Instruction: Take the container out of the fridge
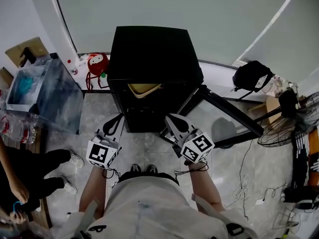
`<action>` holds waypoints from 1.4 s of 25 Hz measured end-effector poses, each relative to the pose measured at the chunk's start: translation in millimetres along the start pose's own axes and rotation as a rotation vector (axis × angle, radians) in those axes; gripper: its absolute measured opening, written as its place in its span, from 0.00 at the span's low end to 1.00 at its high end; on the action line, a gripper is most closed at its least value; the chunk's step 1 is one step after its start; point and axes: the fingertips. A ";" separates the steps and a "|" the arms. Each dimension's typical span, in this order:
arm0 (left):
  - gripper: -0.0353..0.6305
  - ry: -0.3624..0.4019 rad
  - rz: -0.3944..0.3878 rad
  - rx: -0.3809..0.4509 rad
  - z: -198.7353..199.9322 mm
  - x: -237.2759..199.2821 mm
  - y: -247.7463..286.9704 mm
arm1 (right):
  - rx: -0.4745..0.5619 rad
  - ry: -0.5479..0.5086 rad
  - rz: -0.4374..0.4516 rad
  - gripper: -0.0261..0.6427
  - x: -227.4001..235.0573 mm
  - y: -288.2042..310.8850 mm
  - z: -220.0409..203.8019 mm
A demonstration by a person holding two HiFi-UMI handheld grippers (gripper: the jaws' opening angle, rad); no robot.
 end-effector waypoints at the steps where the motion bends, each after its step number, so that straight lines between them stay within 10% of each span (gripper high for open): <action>1: 0.06 0.000 -0.003 0.002 -0.5 -0.3 1.0 | 0.003 0.004 -0.002 0.06 0.8 0.2 0.9; 10: 0.06 0.015 -0.013 0.000 0.1 -0.5 4.3 | -0.097 -0.175 0.004 0.06 -9.7 11.7 3.6; 35: 0.06 0.006 -0.015 0.000 -3.3 3.2 4.9 | -0.658 -1.079 -0.117 0.06 -18.2 28.2 -11.2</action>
Point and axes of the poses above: the fingertips, and each gripper's own axes: y forward along the fingers, x to its right, z out of its top, and after that the axes turned 11 degrees about z, right-handed
